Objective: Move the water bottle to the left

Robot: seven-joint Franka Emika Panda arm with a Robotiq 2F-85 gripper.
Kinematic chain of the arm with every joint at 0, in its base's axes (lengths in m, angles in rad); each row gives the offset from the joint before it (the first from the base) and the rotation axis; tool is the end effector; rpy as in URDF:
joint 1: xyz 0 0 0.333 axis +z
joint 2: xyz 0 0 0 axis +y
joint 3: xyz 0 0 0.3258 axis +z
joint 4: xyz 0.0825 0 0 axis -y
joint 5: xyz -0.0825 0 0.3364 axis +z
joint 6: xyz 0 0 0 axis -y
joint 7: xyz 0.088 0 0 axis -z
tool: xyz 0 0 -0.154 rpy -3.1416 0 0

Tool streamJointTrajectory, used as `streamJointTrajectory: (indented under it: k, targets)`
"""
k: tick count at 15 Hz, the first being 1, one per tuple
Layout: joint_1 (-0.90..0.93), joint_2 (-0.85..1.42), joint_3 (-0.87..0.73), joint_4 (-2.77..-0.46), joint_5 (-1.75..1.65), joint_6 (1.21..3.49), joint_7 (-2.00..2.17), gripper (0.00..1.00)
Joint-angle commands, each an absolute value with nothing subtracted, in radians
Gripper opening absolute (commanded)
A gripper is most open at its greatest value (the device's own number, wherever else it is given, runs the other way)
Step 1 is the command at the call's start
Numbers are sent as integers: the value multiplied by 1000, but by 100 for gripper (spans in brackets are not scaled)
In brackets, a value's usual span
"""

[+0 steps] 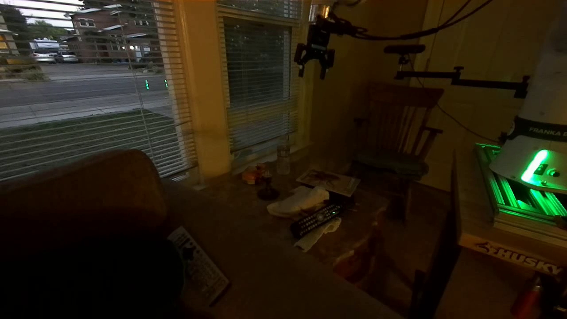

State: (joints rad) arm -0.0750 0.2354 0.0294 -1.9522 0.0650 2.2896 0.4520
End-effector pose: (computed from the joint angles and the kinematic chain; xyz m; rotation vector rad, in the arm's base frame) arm 0.5812 -0.0234 0.3592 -2.9509 0.8152 -0.1351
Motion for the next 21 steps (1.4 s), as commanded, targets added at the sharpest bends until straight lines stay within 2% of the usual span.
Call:
streamJointTrajectory:
  k: [1,3,7,11,21]
  targets:
    - [-42,255,-6,-1928,82,2271,444,100]
    - [-41,270,-7,-1908,86,2260,444,100]
    - [-34,370,-33,-1893,92,2450,451,100]
    - [-37,467,-58,-1860,103,2547,437,100]
    - [-91,619,-11,-1751,242,2555,310,100]
